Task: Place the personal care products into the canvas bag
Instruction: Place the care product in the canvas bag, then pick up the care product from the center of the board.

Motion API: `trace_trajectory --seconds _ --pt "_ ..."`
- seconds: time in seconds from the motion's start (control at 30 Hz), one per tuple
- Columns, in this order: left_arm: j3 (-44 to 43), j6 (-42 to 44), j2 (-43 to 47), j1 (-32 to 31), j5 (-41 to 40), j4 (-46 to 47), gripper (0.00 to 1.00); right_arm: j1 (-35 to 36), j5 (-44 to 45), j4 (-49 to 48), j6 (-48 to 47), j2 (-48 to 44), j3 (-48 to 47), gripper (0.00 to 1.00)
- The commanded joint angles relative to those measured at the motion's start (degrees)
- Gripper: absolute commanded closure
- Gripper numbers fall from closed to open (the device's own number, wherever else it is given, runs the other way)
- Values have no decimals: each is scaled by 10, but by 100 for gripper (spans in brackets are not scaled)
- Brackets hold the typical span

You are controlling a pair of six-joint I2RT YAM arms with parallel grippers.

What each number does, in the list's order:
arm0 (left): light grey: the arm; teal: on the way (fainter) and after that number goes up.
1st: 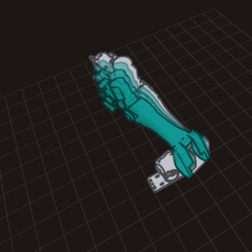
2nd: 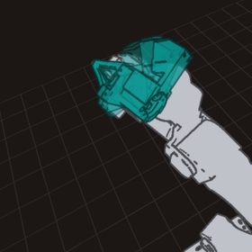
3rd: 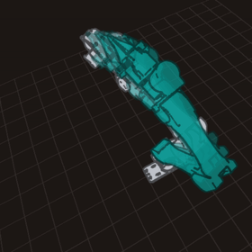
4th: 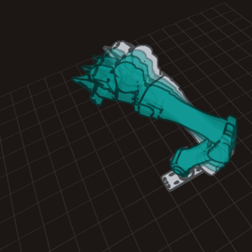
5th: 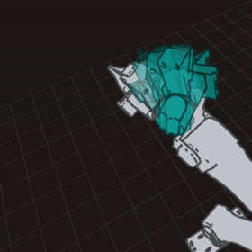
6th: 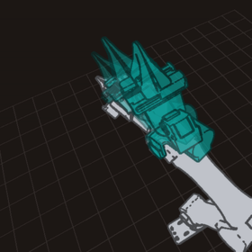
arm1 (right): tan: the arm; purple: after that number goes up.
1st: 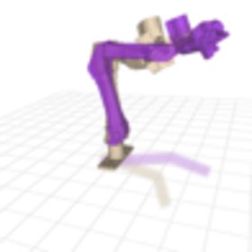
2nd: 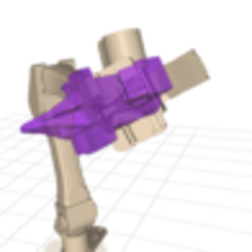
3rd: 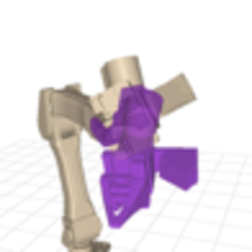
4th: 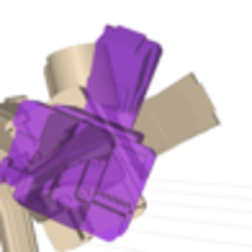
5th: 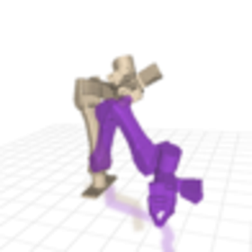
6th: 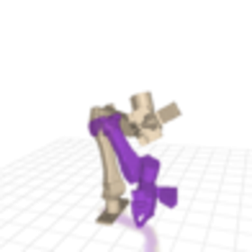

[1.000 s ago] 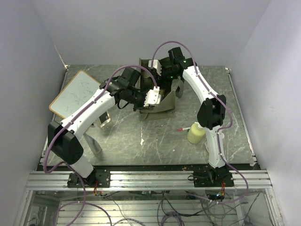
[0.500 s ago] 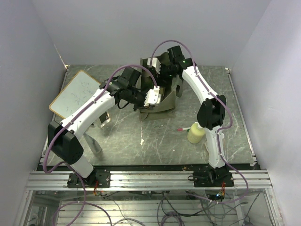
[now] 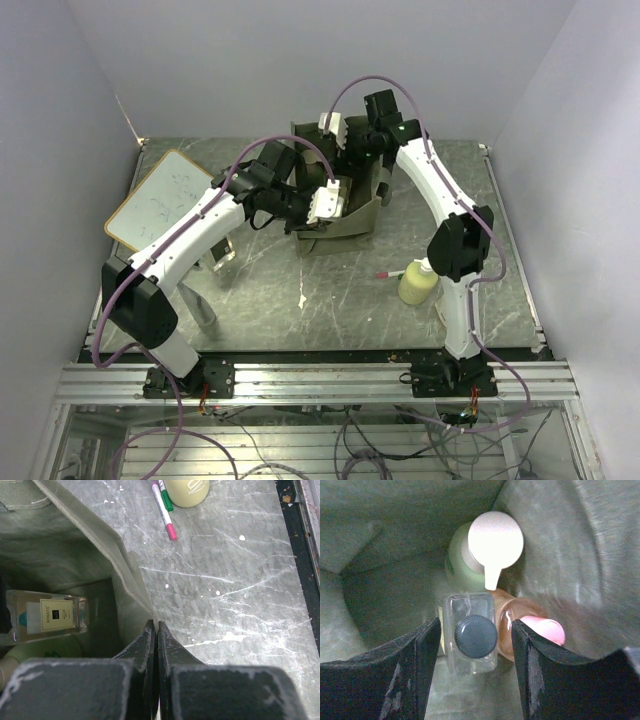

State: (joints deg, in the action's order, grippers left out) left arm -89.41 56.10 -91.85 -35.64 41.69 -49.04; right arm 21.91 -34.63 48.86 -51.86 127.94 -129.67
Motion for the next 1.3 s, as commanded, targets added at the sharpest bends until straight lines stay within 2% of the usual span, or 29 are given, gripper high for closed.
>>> trace_trajectory --seconds 0.0,0.2,0.33,0.63,0.7,0.77,1.0,1.2,1.27 --pt "-17 -21 3 -5 25 13 93 -6 -19 -20 40 -59 9 42" --pt "-21 -64 9 -5 21 35 93 -17 -36 -22 85 -101 8 42" --pt "-36 -108 13 -5 13 54 86 -24 -31 -24 105 -145 19 42" --pt "-75 -149 40 -5 -5 69 61 -59 3 -78 171 -287 131 40" --pt "-78 -158 49 -5 -8 70 46 -60 22 -79 178 -318 153 40" --pt "-77 -155 58 -4 -16 66 39 -62 36 -68 183 -345 173 39" --pt "-73 -180 84 19 -75 70 37 -70 78 -25 224 -441 263 37" --pt "-45 -243 131 88 -139 91 36 -69 92 -75 285 -504 355 34" --pt "-24 -257 150 111 -175 91 35 -70 90 -83 297 -501 358 28"
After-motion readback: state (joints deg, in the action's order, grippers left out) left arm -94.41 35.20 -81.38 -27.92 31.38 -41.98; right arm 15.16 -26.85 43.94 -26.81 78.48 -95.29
